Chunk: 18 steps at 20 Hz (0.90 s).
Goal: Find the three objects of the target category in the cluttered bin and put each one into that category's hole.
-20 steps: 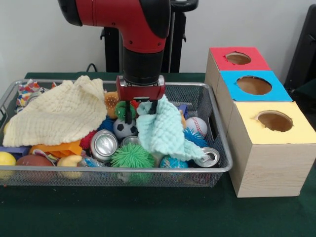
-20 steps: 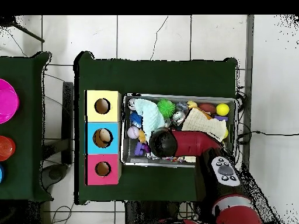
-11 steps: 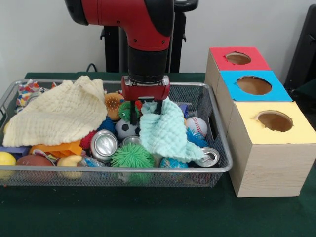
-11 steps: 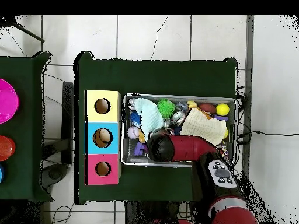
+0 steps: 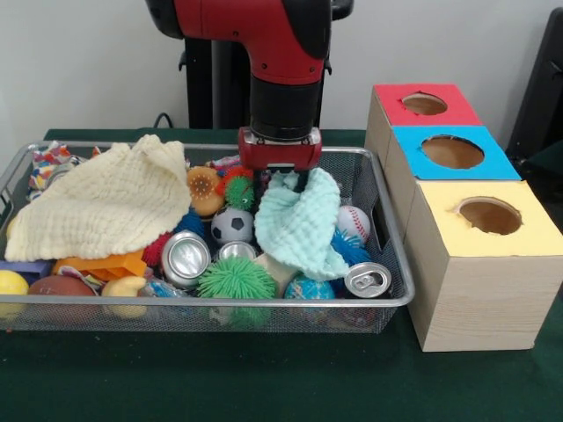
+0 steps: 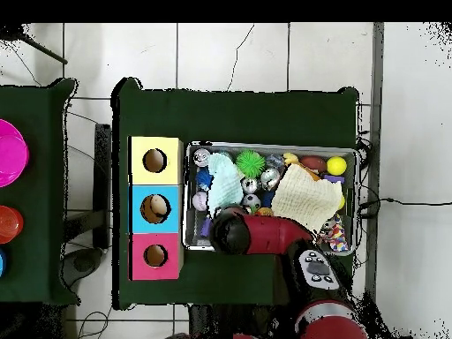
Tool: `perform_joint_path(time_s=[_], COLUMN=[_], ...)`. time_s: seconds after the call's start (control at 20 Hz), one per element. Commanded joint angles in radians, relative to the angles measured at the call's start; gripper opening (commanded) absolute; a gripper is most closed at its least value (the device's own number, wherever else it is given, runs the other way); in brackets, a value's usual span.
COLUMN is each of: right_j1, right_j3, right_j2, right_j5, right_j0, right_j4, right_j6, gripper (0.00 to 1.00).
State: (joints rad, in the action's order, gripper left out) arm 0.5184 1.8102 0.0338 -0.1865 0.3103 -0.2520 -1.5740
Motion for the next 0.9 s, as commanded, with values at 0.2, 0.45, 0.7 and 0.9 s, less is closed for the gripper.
perform_joint_path(time_s=[0.2, 0.45, 0.7, 0.9], right_j1=[-0.022, 0.000, 0.004, -0.003], right_j3=[0.199, 0.219, 0.210, 0.197], right_j2=[-0.006, -0.015, -0.029, -0.030], right_j5=[0.006, -0.001, -0.005, -0.003], right_j0=[-0.089, -0.130, -0.161, -0.157], right_j4=[0.129, 0.186, 0.228, 0.246], right_j6=[-0.301, -0.298, -0.282, -0.254], gripper=[1.00, 1.00, 1.00, 1.00])
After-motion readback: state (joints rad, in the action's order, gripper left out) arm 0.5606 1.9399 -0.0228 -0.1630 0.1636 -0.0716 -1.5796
